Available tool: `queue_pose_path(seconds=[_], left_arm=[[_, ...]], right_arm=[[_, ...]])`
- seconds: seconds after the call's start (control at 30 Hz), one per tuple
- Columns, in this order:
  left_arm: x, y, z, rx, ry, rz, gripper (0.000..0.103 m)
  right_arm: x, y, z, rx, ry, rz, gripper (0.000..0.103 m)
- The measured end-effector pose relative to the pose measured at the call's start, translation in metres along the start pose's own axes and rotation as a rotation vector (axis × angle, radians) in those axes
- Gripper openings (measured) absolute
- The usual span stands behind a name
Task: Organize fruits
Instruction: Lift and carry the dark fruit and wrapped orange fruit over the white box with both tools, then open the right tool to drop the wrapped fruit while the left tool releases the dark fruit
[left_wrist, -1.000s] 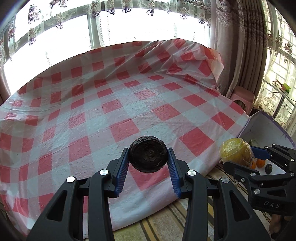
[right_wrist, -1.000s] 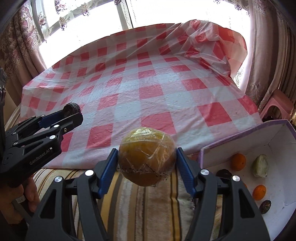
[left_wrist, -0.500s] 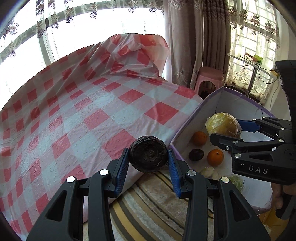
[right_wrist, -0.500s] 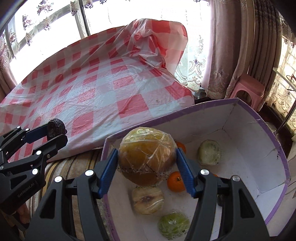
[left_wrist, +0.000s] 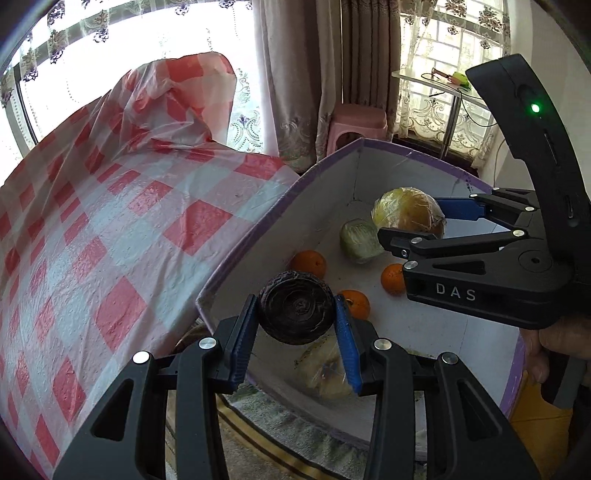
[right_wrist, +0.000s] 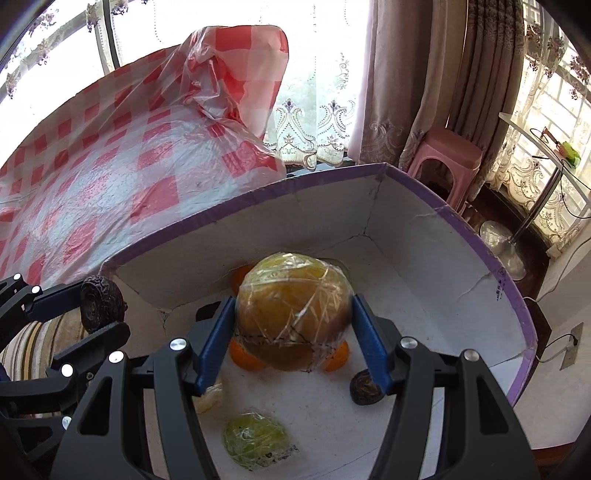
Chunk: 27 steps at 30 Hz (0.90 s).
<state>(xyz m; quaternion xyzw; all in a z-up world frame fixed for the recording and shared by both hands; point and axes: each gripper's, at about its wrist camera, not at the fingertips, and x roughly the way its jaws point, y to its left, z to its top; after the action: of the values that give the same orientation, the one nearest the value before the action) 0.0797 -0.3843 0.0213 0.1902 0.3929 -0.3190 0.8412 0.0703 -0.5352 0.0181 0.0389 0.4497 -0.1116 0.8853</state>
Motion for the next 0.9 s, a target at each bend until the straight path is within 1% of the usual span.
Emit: queue_pose_path(seconds=[0.2, 0.3, 0.43, 0.57, 0.7, 0.8, 0.9], left_arm=[[0.016, -0.026, 0.007, 0.059, 0.040, -0.040, 0.039], [0.025, -0.039, 0.010, 0.078, 0.069, -0.086, 0.039], [0.040, -0.058, 0.012, 0.111, 0.127, -0.143, 0.039], [0.053, -0.066, 0.012, 0.124, 0.170, -0.153, 0.039], [0.065, -0.074, 0.014, 0.146, 0.215, -0.168, 0.039], [0.071, -0.073, 0.016, 0.142, 0.253, -0.177, 0.039], [0.076, -0.075, 0.018, 0.152, 0.266, -0.136, 0.039]], right_arm=[[0.010, -0.034, 0.000, 0.001, 0.042, -0.099, 0.063], [0.019, -0.041, -0.001, -0.049, 0.079, -0.158, 0.063], [0.028, -0.047, 0.000, -0.084, 0.108, -0.186, 0.063], [0.041, -0.048, 0.007, -0.122, 0.128, -0.226, 0.063], [0.054, -0.046, 0.011, -0.160, 0.156, -0.227, 0.063], [0.064, -0.046, 0.014, -0.172, 0.189, -0.218, 0.063], [0.073, -0.047, 0.014, -0.190, 0.218, -0.220, 0.063]])
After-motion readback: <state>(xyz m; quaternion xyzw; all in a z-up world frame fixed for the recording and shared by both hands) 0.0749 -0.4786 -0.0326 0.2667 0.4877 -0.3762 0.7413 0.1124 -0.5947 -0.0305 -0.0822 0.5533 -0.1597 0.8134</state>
